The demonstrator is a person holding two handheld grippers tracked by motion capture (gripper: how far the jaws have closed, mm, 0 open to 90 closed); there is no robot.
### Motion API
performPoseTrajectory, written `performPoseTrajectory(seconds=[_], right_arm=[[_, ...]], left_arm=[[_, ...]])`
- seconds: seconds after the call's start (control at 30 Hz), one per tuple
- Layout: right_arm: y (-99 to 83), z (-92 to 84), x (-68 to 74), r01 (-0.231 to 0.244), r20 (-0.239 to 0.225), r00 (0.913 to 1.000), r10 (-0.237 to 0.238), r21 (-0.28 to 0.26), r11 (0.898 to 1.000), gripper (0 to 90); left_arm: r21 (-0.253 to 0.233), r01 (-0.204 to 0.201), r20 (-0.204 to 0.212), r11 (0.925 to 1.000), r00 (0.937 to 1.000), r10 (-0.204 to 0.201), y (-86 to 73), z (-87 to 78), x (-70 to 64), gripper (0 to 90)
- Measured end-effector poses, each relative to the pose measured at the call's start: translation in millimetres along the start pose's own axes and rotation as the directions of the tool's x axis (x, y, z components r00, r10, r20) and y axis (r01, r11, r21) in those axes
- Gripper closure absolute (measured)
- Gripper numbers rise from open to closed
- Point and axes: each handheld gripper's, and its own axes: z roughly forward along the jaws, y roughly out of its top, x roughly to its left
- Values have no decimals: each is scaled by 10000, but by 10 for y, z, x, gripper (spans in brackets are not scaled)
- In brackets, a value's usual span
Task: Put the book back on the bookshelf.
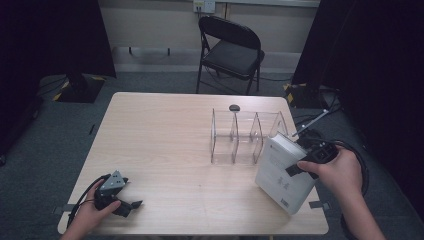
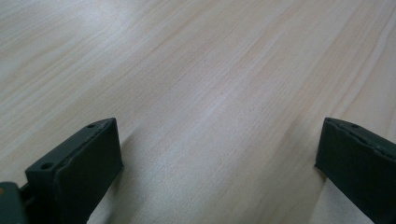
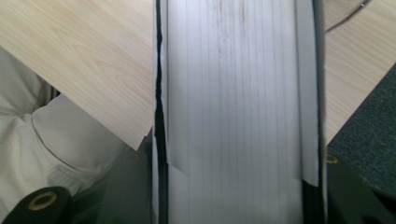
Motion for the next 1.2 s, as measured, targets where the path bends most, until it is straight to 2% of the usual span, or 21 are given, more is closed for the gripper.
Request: performPoseTrajectory(seconds=[0.27, 0.53, 0.63, 0.8, 0.87, 1.07, 1.13, 1.2], right_arm=[[4, 11, -107, -160, 82, 9998, 161, -123, 9998, 521], [50, 49, -150, -279, 164, 9995, 281, -118, 9995, 521], [67, 52, -167, -488, 106, 9987, 491, -224, 9986, 520], [99, 57, -204, -553, 198, 9982, 557, -222, 9982, 520], [111, 51, -213, -749, 200, 9970, 752, -184, 9970, 520], [157, 33, -249, -814, 381, 9959, 820, -170, 9965, 520], [167, 25, -250, -1029, 317, 9941, 1033, -140, 9946, 520], [179, 28, -273, -1024, 274, 9943, 1029, -185, 9946, 520]], left_arm=[[0, 0, -1, 10000, 10000, 0, 0, 0, 0, 0], [36, -3, 5, 10000, 10000, 3, 1, -3, 0, 0], [37, 7, 8, 10000, 10000, -7, 1, -4, -1, 0], [31, 13, 8, 10000, 10000, -13, 1, -3, -1, 0], [29, 2, 3, 10000, 10000, -2, 1, -3, -1, 0], [90, -23, -14, 10000, 10000, 23, 2, -8, 0, 0], [41, -11, -12, 10000, 10000, 12, 0, -5, -1, 0], [47, -13, -15, 10000, 10000, 13, 0, -6, -1, 0]])
